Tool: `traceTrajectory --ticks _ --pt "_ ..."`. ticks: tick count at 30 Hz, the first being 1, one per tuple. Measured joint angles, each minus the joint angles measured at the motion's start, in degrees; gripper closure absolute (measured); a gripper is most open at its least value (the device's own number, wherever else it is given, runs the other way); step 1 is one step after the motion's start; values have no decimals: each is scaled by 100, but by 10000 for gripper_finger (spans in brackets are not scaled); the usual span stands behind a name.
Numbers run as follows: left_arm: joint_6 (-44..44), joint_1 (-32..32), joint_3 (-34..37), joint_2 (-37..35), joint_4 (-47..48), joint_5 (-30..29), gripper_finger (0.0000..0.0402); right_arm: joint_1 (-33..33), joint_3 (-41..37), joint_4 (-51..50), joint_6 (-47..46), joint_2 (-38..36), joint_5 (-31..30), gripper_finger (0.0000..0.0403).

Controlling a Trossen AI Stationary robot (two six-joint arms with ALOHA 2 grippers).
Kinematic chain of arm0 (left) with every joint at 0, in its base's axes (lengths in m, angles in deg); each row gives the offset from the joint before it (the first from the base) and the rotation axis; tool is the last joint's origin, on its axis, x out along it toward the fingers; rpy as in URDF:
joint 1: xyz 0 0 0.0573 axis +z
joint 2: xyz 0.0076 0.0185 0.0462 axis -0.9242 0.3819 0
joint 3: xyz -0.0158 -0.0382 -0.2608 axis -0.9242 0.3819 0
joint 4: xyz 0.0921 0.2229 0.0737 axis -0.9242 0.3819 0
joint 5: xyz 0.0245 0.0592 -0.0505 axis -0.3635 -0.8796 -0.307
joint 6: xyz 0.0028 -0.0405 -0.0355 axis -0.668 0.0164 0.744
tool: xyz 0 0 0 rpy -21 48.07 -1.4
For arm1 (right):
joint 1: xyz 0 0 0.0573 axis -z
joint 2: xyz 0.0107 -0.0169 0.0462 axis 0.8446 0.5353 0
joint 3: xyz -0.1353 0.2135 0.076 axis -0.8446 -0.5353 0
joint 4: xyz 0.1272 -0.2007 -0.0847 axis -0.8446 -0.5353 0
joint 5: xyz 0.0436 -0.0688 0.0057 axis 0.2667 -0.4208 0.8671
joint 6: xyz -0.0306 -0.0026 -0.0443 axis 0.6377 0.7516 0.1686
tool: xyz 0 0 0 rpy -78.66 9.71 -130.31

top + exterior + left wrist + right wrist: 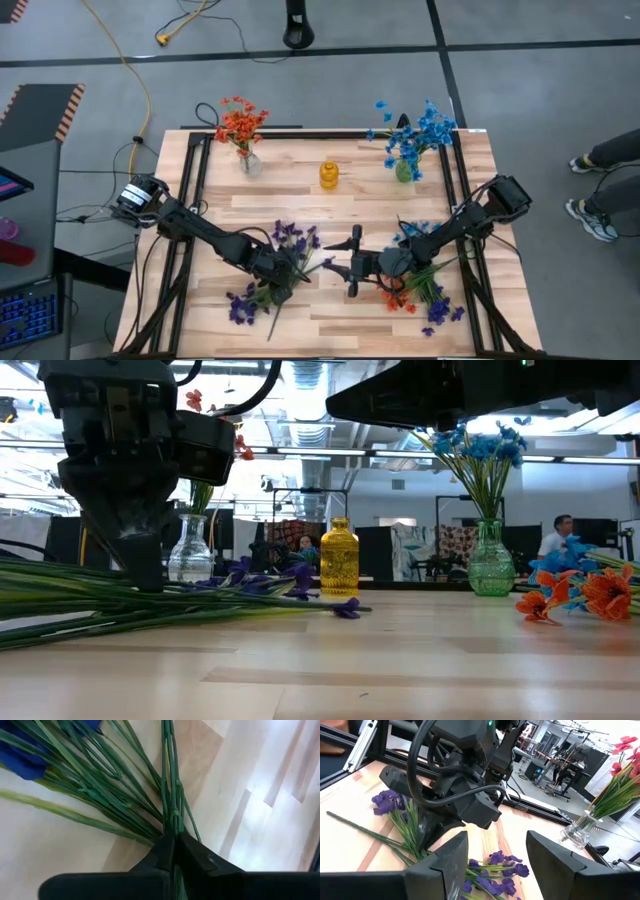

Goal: Sort flowers into vase by color
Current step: Put the purple bottom left flower into the orange vase

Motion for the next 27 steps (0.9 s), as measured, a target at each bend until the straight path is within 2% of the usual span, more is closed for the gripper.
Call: traceTrajectory --ticks 7,16,22,27 --pt "70 13 -36 -29 37 280 399 0 -4 -12 2 -2 2 177" --pt "-463 226 -621 -33 132 482 400 -2 -4 -35 4 -2 23 177" --pt "-503 550 -947 -35 497 892 401 -9 -4 -111 222 -4 865 177" --pt "-431 916 -1096 -35 448 1281 401 -60 -7 -175 694 -4 928 177"
